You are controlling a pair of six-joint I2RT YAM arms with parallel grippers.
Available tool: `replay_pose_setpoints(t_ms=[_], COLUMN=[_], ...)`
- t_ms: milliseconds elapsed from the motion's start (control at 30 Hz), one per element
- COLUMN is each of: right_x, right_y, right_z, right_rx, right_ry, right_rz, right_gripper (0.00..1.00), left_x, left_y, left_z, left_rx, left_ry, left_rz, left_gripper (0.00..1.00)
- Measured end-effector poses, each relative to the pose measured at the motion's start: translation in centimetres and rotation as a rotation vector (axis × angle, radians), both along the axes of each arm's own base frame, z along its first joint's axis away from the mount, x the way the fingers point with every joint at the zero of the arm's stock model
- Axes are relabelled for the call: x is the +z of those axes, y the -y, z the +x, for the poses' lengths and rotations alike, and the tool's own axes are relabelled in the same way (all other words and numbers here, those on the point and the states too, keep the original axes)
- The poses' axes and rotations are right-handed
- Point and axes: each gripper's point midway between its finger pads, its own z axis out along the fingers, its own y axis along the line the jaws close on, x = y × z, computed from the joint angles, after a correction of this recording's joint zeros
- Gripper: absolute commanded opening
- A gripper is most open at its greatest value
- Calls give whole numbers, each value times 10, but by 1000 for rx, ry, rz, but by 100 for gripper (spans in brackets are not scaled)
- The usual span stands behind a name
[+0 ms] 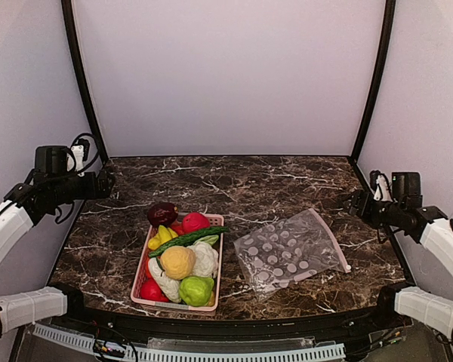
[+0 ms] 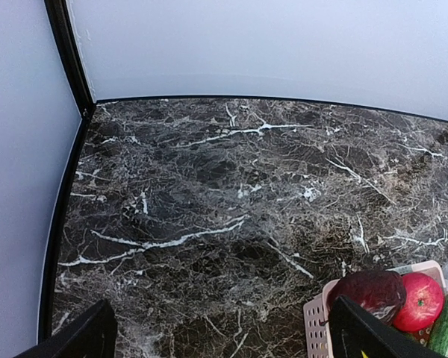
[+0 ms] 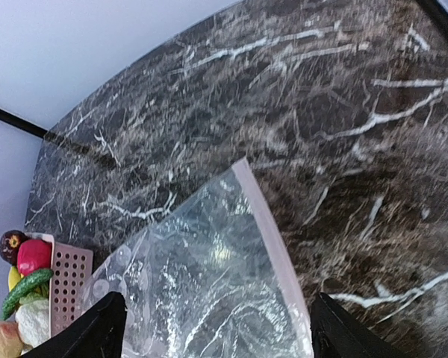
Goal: Place the food in the zip-top bag and seal the zipper
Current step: Adjust the zipper food storage bag at the center of the board.
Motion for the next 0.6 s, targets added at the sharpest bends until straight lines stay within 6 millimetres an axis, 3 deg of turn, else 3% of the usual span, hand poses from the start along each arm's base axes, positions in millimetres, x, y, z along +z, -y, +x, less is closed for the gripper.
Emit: replay_pose_setpoints(t_ms=[133,333,467,600], right_x=[-39,-101,-118,-121], right_y=[-21,-23,-23,-16], right_z=[-22,-59,-74,-75], right_rx=[43,-7,-39,-94], right_ry=[-132,-336,-397,-406], right_rz=[15,42,42,19], right_gripper=[79,75,73,65], left_x=[-4,6,3,0], left_y=[2,2,2,2], left_z=[-6,-18,-19,-19], left_rx=[-13,-17,-11,-7], left_ry=[16,71,65,58], left_rz=[-14,-38,-48,-55], left_gripper=[100,100,100,100])
